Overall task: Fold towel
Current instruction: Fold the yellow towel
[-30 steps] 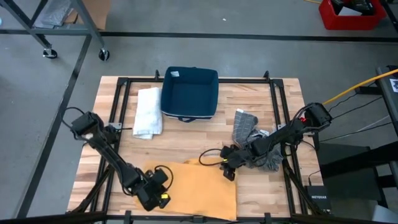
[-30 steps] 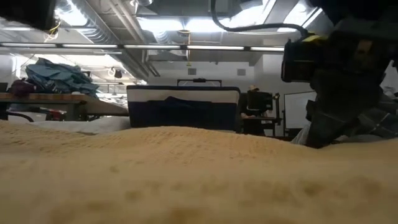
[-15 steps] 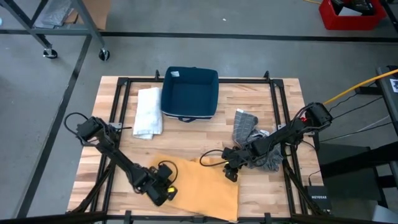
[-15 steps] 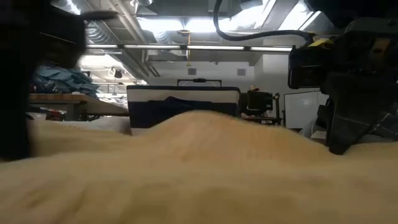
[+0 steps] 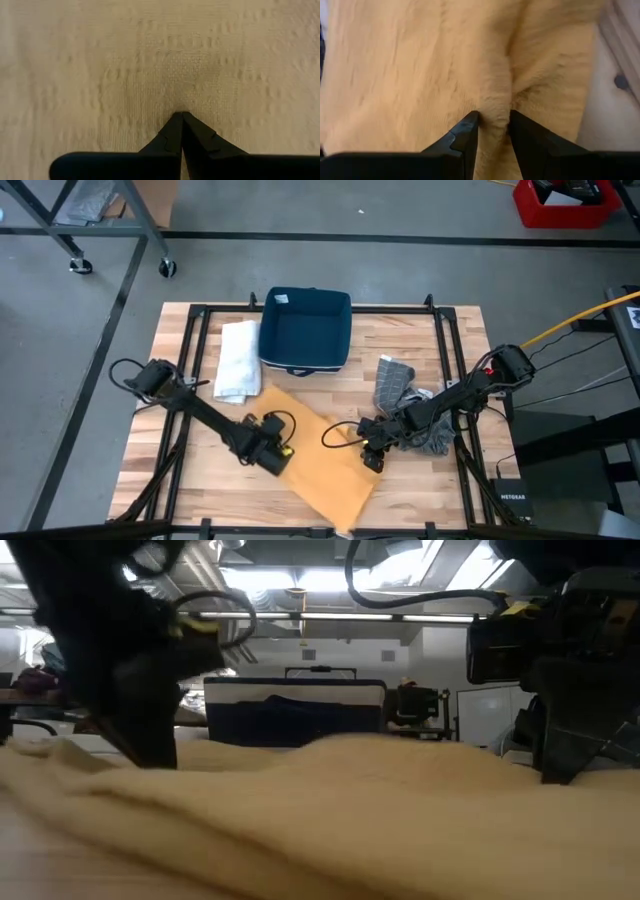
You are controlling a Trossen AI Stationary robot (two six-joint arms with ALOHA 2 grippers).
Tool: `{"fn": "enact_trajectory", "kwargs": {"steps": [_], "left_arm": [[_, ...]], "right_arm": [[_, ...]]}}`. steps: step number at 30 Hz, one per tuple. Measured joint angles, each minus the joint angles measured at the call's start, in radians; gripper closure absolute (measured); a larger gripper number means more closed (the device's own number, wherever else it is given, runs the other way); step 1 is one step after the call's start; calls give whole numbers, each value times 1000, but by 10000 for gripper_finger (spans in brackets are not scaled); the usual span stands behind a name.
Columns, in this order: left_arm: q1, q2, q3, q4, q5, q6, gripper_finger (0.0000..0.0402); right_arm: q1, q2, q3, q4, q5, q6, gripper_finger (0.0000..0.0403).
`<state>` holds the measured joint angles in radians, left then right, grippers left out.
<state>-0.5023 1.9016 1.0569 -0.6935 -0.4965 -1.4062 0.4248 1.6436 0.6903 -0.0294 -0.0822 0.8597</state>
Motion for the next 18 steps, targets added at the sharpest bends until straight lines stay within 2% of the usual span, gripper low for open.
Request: {"fn": "enact_trajectory", "kwargs": {"steps": [8,10,15,18], "left_arm": [[102,3,-3,-108,-62,153,401],[114,-5,-3,-119,-116,149,401],[85,-88,10,-101,-311,121,401],[56,-150,30,-79,-310,225,401]], "right_arm": [[1,2,-2,28,41,-21,288],[2,2,-2,31,57,-55,288],[1,-40,-6,17,65,-179,288],[1,-94,-5,23,93,-256,288]]}}
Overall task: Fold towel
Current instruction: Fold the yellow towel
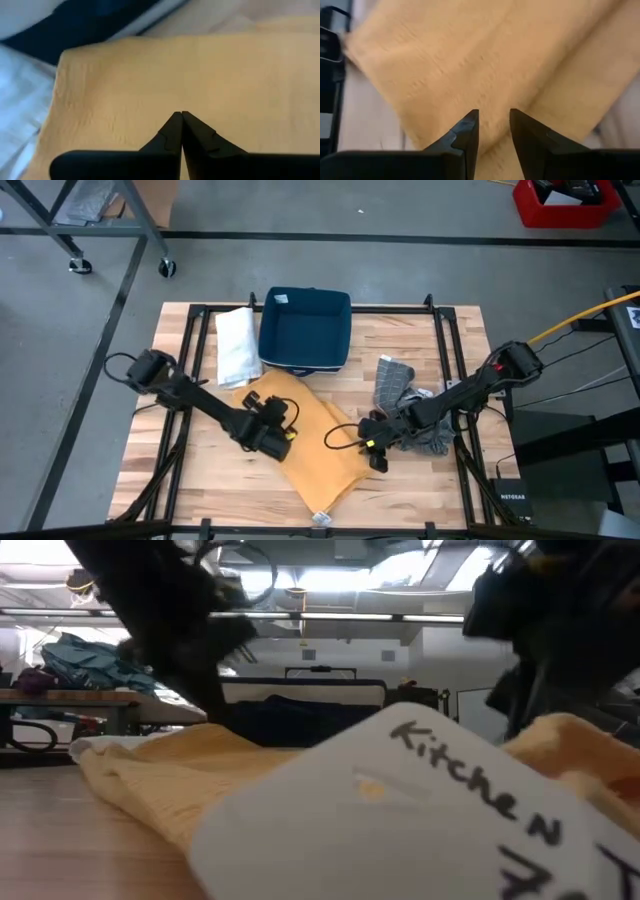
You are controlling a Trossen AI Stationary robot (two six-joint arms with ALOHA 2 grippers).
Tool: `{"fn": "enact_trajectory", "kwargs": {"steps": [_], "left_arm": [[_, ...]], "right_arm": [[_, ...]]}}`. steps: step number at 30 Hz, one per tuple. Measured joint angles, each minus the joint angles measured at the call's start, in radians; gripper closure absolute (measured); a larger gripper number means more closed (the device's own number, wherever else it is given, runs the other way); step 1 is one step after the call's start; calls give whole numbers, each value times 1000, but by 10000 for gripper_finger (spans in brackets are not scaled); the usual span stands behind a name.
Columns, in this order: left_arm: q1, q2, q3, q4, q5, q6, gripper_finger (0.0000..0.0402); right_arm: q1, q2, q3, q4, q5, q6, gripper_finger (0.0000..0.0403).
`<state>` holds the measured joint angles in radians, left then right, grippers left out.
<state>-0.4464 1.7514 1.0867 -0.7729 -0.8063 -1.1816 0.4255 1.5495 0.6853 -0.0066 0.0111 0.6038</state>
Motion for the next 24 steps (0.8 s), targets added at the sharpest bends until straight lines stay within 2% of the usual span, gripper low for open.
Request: {"fn": "enact_trajectory", "kwargs": {"steps": [6,11,13,18,21,24], "left_arm": [[-64,-72,21,148,92,117,401],[-109,-72,20,354,267,264,392],[-123,-73,21,416,308,307,379],[-148,-73,21,484,313,299,321],[-155,-73,21,477,340,300,285],[-174,-72,21,483,355,369,262]], "right_arm": [[-1,-102,2,-15,39,-167,288],[-1,-127,2,-83,0,-336,288],[-1,-125,2,-103,-63,-395,288],[0,-124,2,-149,-195,-494,288],[0,-124,2,-164,-204,-520,288],[0,-124,2,-177,-174,-595,288]]}}
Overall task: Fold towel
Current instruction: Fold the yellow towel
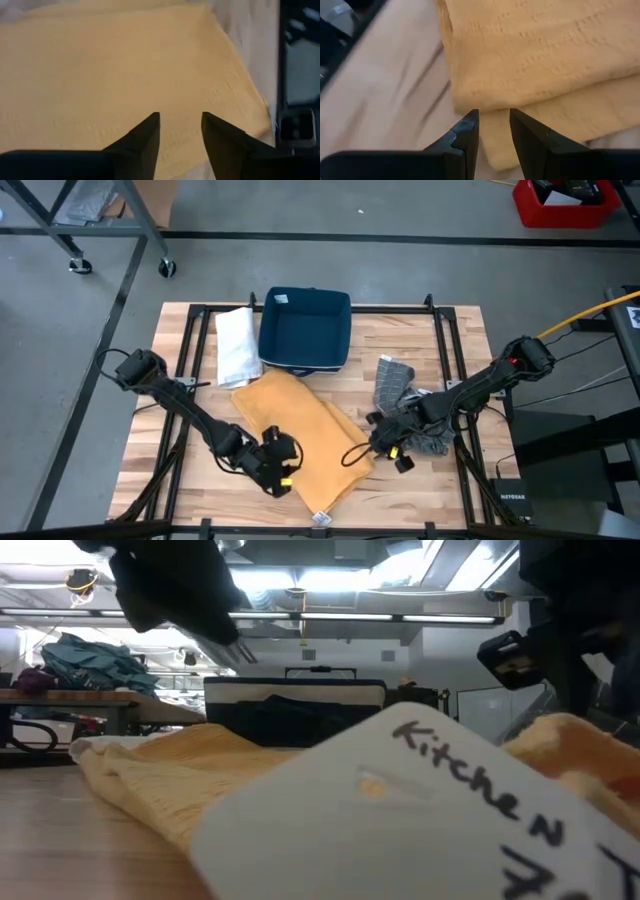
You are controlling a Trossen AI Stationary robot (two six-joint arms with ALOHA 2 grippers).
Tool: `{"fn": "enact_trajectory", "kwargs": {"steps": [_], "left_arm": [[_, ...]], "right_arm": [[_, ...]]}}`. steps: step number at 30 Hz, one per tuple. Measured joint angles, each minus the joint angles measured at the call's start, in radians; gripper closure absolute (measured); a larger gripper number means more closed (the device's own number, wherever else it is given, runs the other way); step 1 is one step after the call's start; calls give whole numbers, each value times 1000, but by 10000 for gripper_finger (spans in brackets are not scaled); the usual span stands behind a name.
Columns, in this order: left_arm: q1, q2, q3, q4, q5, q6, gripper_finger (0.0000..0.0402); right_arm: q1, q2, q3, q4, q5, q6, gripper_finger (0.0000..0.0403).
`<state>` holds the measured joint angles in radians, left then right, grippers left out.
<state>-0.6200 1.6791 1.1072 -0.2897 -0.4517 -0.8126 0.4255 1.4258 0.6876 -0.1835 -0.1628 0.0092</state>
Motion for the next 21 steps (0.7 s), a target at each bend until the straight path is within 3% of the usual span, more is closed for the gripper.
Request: {"fn": "enact_trajectory", "kwargs": {"steps": [9,21], "left_arm": [[-76,91,0,205,5,345,254],[-87,211,0,258,5,532,254]], "right_arm": [[0,0,0,-2,47,-298,288],[0,0,1,-2,47,-356,288]]}}
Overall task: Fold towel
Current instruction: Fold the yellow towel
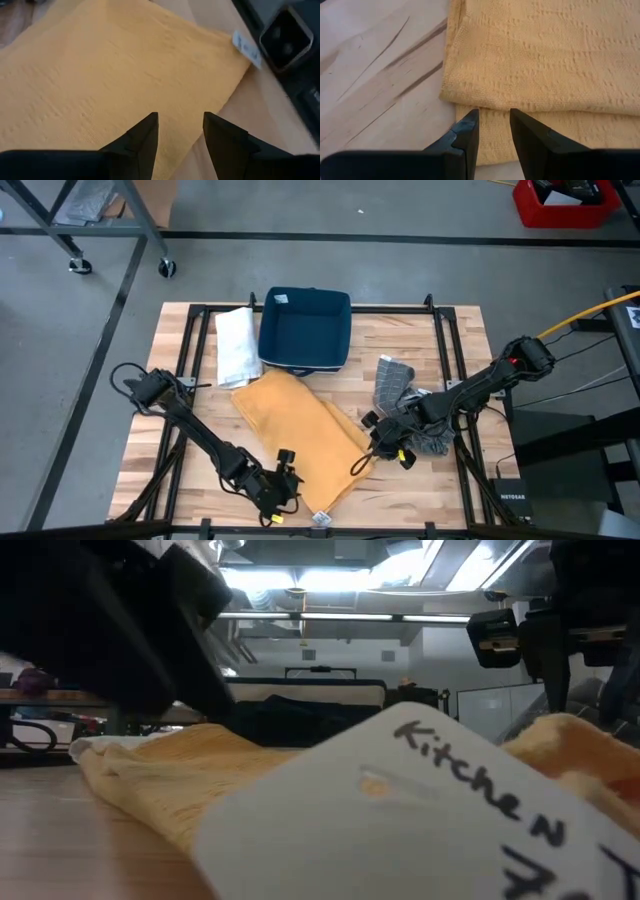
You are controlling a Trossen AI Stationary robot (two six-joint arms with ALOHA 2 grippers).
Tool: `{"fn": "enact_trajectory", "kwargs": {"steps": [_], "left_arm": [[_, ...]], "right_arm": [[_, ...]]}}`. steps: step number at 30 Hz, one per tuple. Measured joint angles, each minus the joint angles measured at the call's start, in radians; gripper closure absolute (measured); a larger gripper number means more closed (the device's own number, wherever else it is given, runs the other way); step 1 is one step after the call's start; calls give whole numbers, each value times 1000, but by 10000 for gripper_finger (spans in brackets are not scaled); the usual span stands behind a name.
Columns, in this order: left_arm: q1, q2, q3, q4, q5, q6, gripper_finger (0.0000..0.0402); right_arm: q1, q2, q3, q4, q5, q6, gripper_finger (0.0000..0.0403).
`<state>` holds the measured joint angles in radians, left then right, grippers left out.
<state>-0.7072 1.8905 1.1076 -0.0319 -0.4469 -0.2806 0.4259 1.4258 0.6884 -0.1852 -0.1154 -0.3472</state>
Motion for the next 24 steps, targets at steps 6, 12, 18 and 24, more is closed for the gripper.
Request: {"fn": "enact_trajectory", "kwargs": {"steps": [6,12,18,24], "left_arm": [[-9,12,0,19,2,104,254],[-9,13,1,35,26,195,254],[-11,15,1,39,45,264,254],[-19,15,1,35,48,327,254]], "right_arm": [[0,0,0,-1,-1,-47,288],[0,0,0,1,-8,-179,288],[0,2,0,1,2,-212,288],[0,51,0,7,14,-325,288]]}}
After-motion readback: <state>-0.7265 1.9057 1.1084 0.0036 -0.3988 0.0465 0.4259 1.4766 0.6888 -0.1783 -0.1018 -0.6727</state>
